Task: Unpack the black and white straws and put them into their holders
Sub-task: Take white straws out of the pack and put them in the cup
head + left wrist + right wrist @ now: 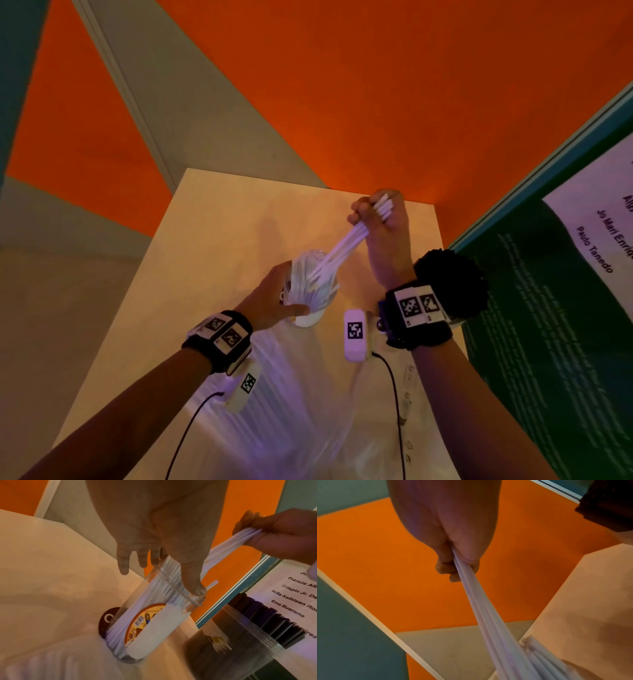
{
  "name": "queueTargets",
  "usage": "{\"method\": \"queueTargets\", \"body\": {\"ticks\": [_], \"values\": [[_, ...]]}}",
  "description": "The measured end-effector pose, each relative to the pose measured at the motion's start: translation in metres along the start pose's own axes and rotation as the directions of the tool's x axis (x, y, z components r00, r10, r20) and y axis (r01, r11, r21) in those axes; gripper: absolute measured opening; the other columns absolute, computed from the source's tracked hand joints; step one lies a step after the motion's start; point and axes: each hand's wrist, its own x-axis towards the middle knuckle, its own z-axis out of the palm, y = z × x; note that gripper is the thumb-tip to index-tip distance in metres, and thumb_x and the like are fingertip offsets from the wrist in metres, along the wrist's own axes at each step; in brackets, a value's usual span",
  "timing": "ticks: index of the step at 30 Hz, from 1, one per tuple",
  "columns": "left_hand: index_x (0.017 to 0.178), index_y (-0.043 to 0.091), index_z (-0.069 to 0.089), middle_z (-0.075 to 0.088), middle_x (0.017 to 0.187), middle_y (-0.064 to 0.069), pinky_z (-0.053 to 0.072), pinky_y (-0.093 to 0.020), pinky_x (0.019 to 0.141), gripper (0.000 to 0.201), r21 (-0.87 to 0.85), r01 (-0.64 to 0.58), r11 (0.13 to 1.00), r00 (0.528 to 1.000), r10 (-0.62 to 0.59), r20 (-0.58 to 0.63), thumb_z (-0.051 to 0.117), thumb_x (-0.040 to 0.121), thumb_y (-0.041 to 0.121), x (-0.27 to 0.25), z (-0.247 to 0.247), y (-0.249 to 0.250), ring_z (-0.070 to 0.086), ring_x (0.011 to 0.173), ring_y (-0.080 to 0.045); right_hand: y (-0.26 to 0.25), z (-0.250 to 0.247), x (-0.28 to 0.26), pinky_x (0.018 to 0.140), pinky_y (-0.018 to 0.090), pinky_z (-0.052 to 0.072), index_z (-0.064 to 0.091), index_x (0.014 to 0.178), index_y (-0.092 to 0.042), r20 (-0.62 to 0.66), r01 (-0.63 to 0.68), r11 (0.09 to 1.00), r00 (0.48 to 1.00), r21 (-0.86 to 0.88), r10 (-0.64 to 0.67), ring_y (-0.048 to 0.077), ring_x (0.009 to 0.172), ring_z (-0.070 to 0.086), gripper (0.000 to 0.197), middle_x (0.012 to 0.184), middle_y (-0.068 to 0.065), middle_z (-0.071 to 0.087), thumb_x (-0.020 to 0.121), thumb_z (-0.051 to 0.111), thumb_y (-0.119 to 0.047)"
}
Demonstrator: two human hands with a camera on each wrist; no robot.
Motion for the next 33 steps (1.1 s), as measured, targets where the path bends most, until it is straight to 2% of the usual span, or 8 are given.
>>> {"method": "queueTargets", "body": {"ticks": [9,13,19,22,25,29,31,33], "values": [[0.150,0.027,0.000,0.008,0.159,0.005,0.021,-0.029,0.110,0.115,-0.047,0.083,0.995,0.996,-0.084,-0.013,0.079,0.070,0.047,-0.004,0.002,-0.014,0.017,0.138,-0.007,0.053,-0.003,-0.045,0.104,0.012,0.029,0.048,0.131,-0.013,0.254,0.073,0.780,0.961,-0.622,0.113,0.014,0.125,0.043,0.049,0.131,0.002,0.049,0.086,0.068,-0.015],[0.149,0.021,0.006,0.014,0.152,0.000,0.027,-0.033,0.110,0.113,0.069,0.123,0.990,0.990,-0.118,-0.074,0.080,0.069,0.047,-0.025,0.003,-0.028,0.021,0.138,-0.016,0.058,-0.014,-0.057,0.116,0.028,0.021,0.045,0.138,-0.014,0.260,0.117,0.733,0.962,-0.670,0.084,0.019,0.142,0.027,0.046,0.146,0.004,0.040,0.095,0.056,-0.025],[0.113,0.018,0.045,0.038,0.110,0.004,0.039,-0.026,0.081,0.057,0.301,-0.018,0.953,0.997,0.038,-0.061,0.070,0.077,0.054,-0.069,0.018,-0.016,0.044,0.099,-0.014,0.045,-0.041,-0.104,0.093,0.028,0.042,0.060,0.109,-0.008,0.233,0.247,0.648,0.966,-0.721,-0.109,0.021,0.108,0.053,0.021,0.112,0.007,0.059,0.090,0.053,-0.003],[0.086,0.027,0.045,0.045,0.088,0.012,0.034,-0.026,0.064,0.056,0.440,-0.064,0.896,0.985,-0.014,0.173,0.046,0.071,0.081,-0.092,0.040,0.007,0.044,0.071,-0.007,0.031,-0.057,-0.139,0.070,0.025,0.043,0.058,0.074,-0.015,0.279,0.166,0.690,0.959,-0.704,0.055,0.014,0.074,0.054,0.031,0.078,-0.001,0.057,0.072,0.043,0.012],[0.078,0.026,0.042,0.050,0.077,0.008,0.036,-0.029,0.060,0.069,0.542,-0.117,0.832,0.915,-0.122,0.385,0.040,0.061,0.092,-0.112,0.075,0.019,0.045,0.063,-0.012,0.024,-0.071,-0.173,0.065,0.023,0.044,0.053,0.057,-0.028,0.328,-0.028,0.553,0.780,-0.833,0.533,0.004,0.061,0.053,0.040,0.063,-0.011,0.057,0.070,0.043,0.008],[0.102,0.018,0.042,0.056,0.099,-0.005,0.039,-0.034,0.068,0.047,0.609,-0.168,0.775,0.836,-0.215,0.504,0.058,0.083,0.058,-0.138,0.108,0.022,0.054,0.082,-0.026,0.040,-0.074,-0.223,0.061,0.019,0.047,0.073,0.090,-0.008,0.273,-0.053,0.290,0.208,-0.956,0.939,0.005,0.060,0.057,0.027,0.084,0.003,0.069,0.085,0.047,-0.004],[0.099,0.015,0.040,0.054,0.092,-0.008,0.039,-0.033,0.066,0.021,0.542,-0.127,0.831,0.847,-0.194,0.496,0.053,0.091,0.029,-0.145,0.108,0.027,0.057,0.084,-0.031,0.051,-0.064,-0.243,0.063,0.019,0.045,0.069,0.103,0.001,0.317,-0.086,0.335,0.175,-0.938,0.932,0.012,0.065,0.058,0.025,0.094,0.013,0.067,0.089,0.049,-0.003],[0.095,0.011,0.042,0.058,0.087,-0.011,0.041,-0.036,0.061,0.014,0.422,-0.077,0.903,0.878,-0.139,0.457,0.052,0.092,0.021,-0.150,0.099,0.033,0.057,0.074,-0.029,0.063,-0.046,-0.256,0.070,0.024,0.041,0.067,0.103,0.006,0.348,-0.052,0.390,0.357,-0.920,0.867,0.024,0.082,0.060,0.021,0.101,0.020,0.065,0.090,0.051,-0.002]]}}
